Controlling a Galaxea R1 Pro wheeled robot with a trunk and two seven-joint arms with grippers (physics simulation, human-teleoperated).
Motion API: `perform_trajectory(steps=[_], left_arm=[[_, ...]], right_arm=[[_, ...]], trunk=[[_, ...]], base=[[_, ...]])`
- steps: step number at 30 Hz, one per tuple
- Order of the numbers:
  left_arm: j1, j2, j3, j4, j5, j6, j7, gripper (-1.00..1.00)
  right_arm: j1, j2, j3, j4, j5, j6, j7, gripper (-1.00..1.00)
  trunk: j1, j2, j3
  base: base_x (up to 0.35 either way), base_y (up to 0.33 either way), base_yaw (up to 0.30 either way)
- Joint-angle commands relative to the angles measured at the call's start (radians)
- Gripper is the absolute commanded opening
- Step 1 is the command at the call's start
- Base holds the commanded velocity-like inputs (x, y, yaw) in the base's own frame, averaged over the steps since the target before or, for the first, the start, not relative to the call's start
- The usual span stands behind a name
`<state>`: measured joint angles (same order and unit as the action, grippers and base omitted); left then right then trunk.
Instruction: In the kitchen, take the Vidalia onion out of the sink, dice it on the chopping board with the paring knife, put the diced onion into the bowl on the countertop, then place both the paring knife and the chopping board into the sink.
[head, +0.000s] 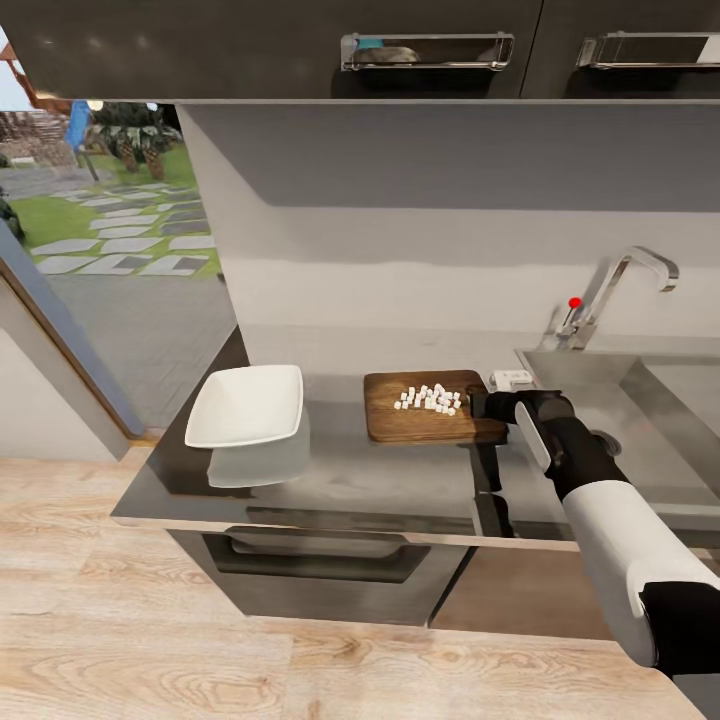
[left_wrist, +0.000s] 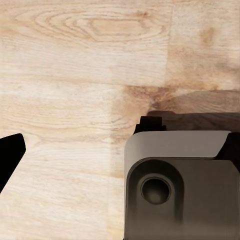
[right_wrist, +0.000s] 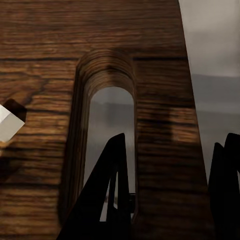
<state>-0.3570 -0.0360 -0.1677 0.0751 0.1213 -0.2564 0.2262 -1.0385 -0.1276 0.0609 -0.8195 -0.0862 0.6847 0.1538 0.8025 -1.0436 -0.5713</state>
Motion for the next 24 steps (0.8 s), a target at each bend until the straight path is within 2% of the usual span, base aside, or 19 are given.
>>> perform_trajectory(steps=[1,8,24], left_arm=[[-0.002,-0.001,-0.009,0.005,0.01,-0.008,0.001,1.0],[-0.002,-0.001,-0.009,0.005,0.009,-0.008,0.001,1.0],[-0.002,-0.001,-0.009,0.005,0.01,-0.008,0.001,1.0]], right_arm=[[0.0,-0.001,0.003,0.037,-0.02,0.007,-0.004,-1.0],[0.0,-0.001,0.003,0.036,-0.018,0.007,-0.01,-1.0],[0.0,0.0,0.004,0.036,-0.017,0.007,-0.011,-1.0]], trunk=[[0.0,-0.001,-0.001],[0.0,-0.001,0.002],[0.0,-0.001,0.027]], base=[[0.0,0.0,0.0],[0.0,0.0,0.0],[0.0,0.0,0.0]])
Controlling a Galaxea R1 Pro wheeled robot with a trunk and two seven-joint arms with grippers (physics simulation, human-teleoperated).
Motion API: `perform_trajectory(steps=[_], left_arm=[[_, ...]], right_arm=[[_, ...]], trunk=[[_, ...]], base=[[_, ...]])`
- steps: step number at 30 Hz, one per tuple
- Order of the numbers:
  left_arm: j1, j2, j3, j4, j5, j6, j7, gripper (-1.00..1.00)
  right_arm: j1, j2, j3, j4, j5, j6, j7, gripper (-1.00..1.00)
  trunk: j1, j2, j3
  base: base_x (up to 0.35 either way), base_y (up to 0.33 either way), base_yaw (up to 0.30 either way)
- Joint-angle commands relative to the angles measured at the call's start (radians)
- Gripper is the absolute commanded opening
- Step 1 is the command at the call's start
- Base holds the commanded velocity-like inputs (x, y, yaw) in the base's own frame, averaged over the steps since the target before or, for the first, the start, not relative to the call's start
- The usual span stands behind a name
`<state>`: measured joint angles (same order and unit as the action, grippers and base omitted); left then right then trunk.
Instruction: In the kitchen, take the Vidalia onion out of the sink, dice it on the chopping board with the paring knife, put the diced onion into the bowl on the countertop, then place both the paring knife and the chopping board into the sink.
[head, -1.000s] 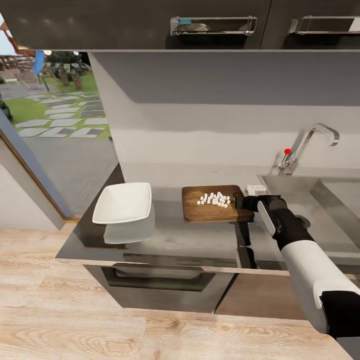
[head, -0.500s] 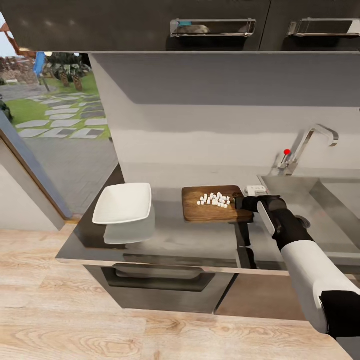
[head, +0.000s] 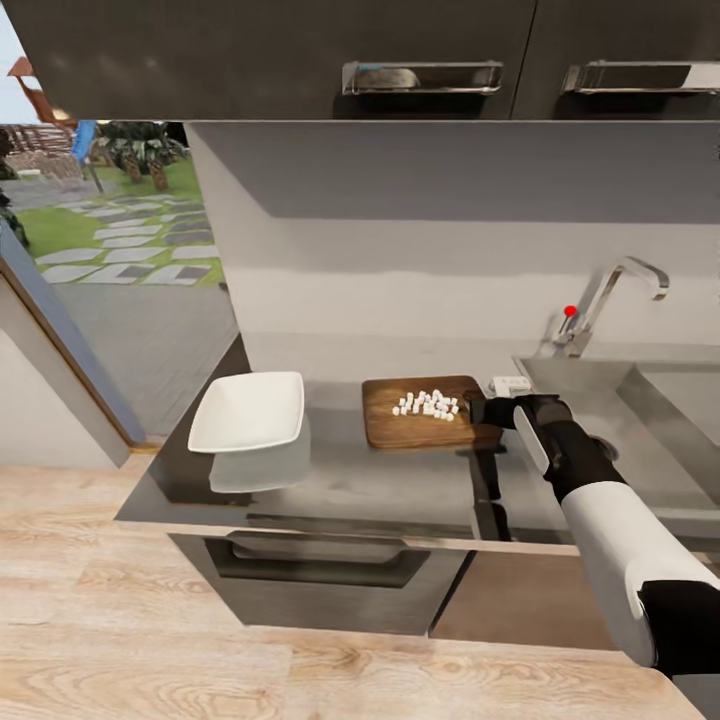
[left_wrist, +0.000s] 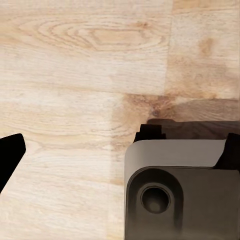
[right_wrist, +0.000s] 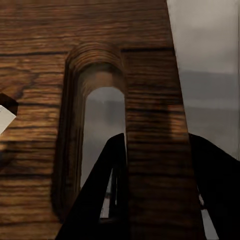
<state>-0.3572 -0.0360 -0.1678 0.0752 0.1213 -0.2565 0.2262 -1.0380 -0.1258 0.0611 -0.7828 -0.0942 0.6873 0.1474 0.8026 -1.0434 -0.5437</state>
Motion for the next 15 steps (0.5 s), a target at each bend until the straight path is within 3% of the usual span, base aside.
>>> perform_trajectory(steps=[1,15], left_arm=[[-0.002,-0.001,-0.009,0.005,0.01,-0.008,0.001,1.0],[-0.002,-0.001,-0.009,0.005,0.01,-0.008,0.001,1.0]], right_arm=[[-0.001,-0.002,0.004,-0.001,-0.009,0.005,-0.005,-1.0],[-0.001,0.001,0.005,-0.001,-0.01,0.005,-0.007,-1.0]], trunk=[[0.0,-0.001,0.001],[0.0,-0.001,0.023]], base=[[0.0,0.0,0.0],[0.0,0.0,0.0]])
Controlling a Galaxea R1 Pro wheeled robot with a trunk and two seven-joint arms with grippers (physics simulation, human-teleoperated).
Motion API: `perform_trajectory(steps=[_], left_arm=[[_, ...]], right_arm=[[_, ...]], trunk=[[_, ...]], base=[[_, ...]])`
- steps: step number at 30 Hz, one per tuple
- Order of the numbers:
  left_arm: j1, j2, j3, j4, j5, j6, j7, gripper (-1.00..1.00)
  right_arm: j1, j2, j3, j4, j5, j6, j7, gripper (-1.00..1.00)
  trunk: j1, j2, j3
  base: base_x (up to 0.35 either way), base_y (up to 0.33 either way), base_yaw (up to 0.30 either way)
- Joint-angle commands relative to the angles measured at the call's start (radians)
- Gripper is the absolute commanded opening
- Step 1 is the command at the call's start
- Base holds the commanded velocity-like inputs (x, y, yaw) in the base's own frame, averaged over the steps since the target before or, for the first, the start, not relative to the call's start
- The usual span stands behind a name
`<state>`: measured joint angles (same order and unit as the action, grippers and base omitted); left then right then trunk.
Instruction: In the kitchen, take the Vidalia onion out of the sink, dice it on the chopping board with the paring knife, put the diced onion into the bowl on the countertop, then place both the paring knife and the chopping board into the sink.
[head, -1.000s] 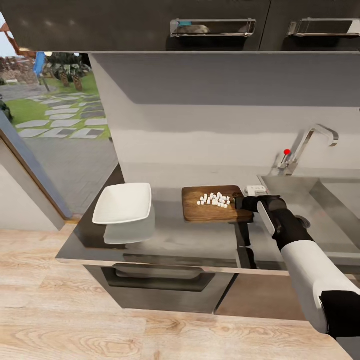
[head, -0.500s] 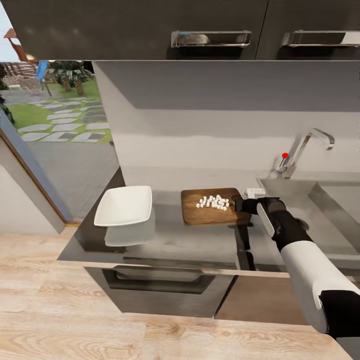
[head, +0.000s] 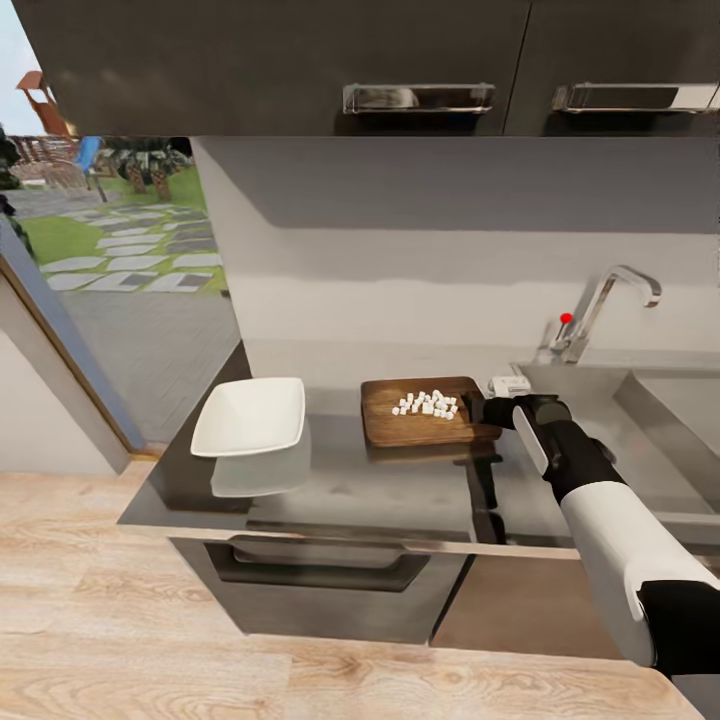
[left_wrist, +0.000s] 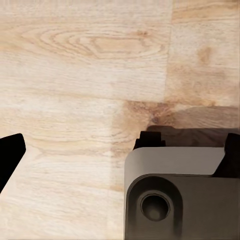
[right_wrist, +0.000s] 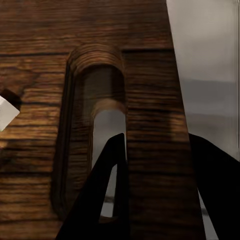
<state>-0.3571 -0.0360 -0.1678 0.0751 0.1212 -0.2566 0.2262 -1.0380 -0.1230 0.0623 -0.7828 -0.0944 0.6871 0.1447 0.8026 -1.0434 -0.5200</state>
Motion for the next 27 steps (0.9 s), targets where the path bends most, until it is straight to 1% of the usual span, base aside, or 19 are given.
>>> perform_trajectory(steps=[1,9,11,14,17,24,27], left_arm=[[-0.002,-0.001,-0.009,0.005,0.01,-0.008,0.001,1.0],[-0.002,-0.002,-0.009,0.005,0.01,-0.006,0.001,1.0],[-0.002,-0.004,-0.009,0.005,0.01,-0.001,0.001,1.0],[-0.002,-0.006,-0.009,0.003,0.011,0.025,0.0,1.0],[-0.002,-0.007,-0.009,0.003,0.011,0.036,-0.001,1.0],[-0.002,-0.007,-0.009,0.003,0.011,0.037,-0.001,1.0],[-0.002,-0.007,-0.009,0.003,0.011,0.037,-0.001,1.0]], right_arm=[[-0.001,-0.001,0.004,-0.001,-0.01,0.005,-0.007,-1.0],[-0.001,-0.001,0.004,-0.001,-0.01,0.005,-0.01,-1.0],[-0.001,-0.001,0.004,-0.001,-0.01,0.005,-0.01,-1.0],[-0.001,0.0,0.004,-0.001,-0.01,0.005,-0.01,-1.0],[-0.001,0.0,0.004,-0.001,-0.009,0.005,-0.01,-1.0],[-0.001,0.0,0.004,-0.001,-0.007,0.006,-0.013,-1.0],[-0.001,0.001,0.004,-0.001,0.003,0.006,-0.042,-1.0]], trunk=[[0.0,-0.001,0.001],[0.0,-0.001,0.013],[0.0,-0.001,0.016],[0.0,-0.001,0.021],[-0.011,0.02,0.035],[-0.038,0.069,0.068],[-0.05,0.09,0.082]], base=[[0.0,0.0,0.0],[0.0,0.0,0.0],[0.0,0.0,0.0],[0.0,0.0,0.0],[0.0,0.0,0.0],[0.0,0.0,0.0],[0.0,0.0,0.0]])
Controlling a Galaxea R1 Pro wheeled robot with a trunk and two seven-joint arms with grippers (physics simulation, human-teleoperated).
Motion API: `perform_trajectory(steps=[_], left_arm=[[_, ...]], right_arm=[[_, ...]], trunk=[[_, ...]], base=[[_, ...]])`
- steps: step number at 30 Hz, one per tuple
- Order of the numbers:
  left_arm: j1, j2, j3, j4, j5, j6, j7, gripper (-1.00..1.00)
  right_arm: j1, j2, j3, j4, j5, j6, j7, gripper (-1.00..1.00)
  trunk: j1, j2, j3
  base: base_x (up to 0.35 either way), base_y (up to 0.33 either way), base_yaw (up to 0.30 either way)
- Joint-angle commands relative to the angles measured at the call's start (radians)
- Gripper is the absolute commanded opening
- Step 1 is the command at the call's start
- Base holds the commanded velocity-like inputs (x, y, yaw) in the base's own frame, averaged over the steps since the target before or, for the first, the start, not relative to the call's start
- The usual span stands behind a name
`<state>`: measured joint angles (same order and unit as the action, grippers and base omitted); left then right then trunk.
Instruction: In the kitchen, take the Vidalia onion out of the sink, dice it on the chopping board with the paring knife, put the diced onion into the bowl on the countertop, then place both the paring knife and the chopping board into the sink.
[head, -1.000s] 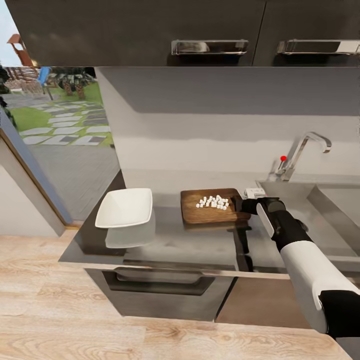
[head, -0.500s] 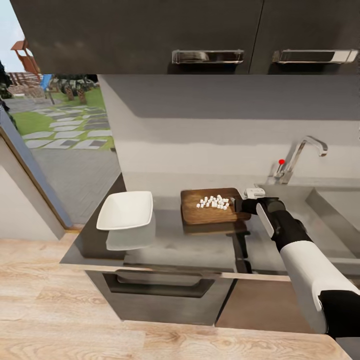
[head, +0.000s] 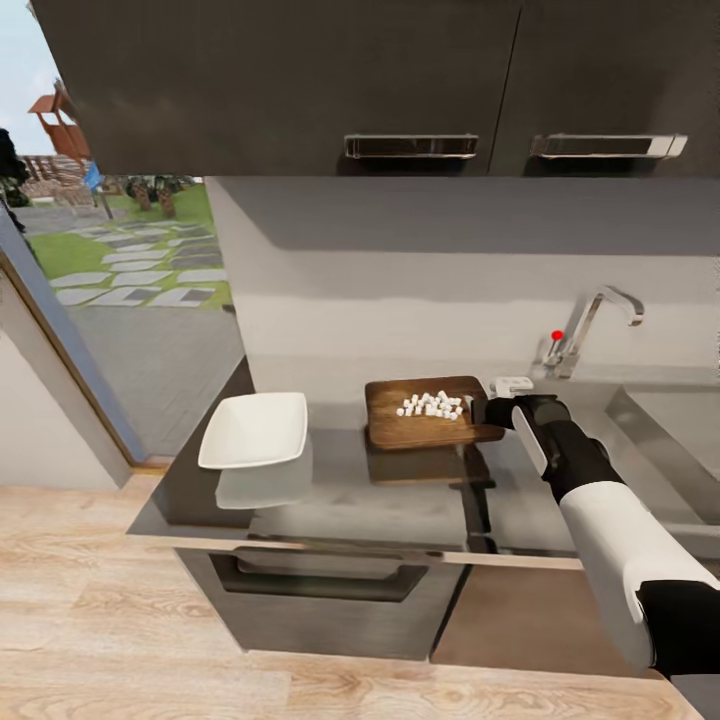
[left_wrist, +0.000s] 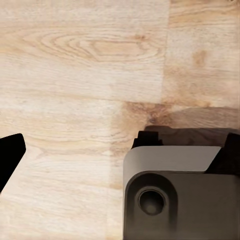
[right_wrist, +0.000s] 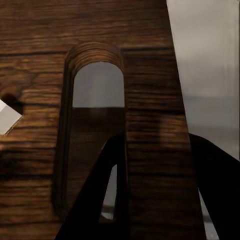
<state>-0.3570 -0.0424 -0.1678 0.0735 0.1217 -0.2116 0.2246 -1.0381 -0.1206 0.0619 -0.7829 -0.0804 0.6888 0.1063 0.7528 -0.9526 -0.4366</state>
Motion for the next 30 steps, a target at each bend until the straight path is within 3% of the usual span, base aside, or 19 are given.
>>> perform_trajectory(steps=[1,30], left_arm=[[-0.002,-0.001,-0.009,0.005,0.01,-0.008,0.001,1.0],[-0.002,-0.001,-0.009,0.006,0.01,-0.008,0.001,1.0]], right_arm=[[0.0,-0.001,0.004,-0.001,-0.01,0.005,-0.019,-1.0],[-0.001,-0.001,0.004,-0.001,-0.009,0.005,-0.031,-1.0]], trunk=[[-0.004,0.007,0.004],[-0.111,0.203,0.137]], base=[[0.0,0.0,0.0],[0.0,0.0,0.0]])
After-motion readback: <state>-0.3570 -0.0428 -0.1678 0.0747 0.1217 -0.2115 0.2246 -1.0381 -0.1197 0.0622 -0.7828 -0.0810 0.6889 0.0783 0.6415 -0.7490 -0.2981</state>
